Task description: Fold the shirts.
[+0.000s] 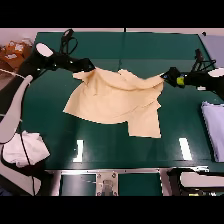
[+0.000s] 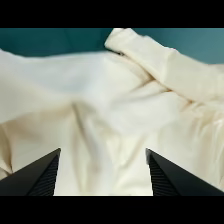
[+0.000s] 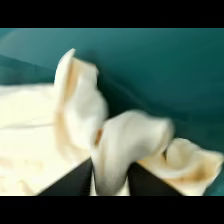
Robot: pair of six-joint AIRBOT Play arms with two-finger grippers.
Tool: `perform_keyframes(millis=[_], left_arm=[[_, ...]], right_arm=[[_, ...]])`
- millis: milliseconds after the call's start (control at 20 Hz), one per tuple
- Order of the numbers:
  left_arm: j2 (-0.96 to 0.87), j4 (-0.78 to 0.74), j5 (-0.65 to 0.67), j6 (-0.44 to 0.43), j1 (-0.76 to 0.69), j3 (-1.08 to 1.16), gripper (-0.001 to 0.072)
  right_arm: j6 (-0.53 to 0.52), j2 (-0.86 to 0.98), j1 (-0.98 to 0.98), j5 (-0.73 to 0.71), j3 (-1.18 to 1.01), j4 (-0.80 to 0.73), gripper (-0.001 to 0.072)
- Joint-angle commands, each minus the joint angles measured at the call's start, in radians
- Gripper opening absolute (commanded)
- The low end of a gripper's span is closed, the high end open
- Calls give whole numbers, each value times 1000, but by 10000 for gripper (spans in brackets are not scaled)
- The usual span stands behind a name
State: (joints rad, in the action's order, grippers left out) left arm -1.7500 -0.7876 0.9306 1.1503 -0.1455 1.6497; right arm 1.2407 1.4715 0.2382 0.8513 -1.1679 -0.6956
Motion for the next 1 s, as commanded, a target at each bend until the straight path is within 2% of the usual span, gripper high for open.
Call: perform_keyframes(millis=[0, 150, 250, 350, 450, 600, 950], left_arm=[[-65, 38, 21, 29, 40, 26, 607], [-59, 32, 312, 32, 176, 132, 607], [-59, 29, 506, 87, 275, 169, 607], [-59, -12, 657, 140, 357, 163, 606], [-59, -119, 755, 184, 407, 127, 606], [-59, -228, 774, 204, 423, -4, 606], [-59, -177, 622, 163, 413, -320, 606]], right_arm=[[-19, 120, 36, -23, -29, -59, 407], [-19, 100, 158, 170, -104, -157, 406], [-23, 80, 233, 277, -89, -212, 406], [-34, 63, 286, 333, -29, -233, 406], [-63, 50, 298, 337, 54, -232, 406], [-94, 50, 260, 292, 156, -229, 406], [-94, 64, 106, 177, 182, -180, 404]])
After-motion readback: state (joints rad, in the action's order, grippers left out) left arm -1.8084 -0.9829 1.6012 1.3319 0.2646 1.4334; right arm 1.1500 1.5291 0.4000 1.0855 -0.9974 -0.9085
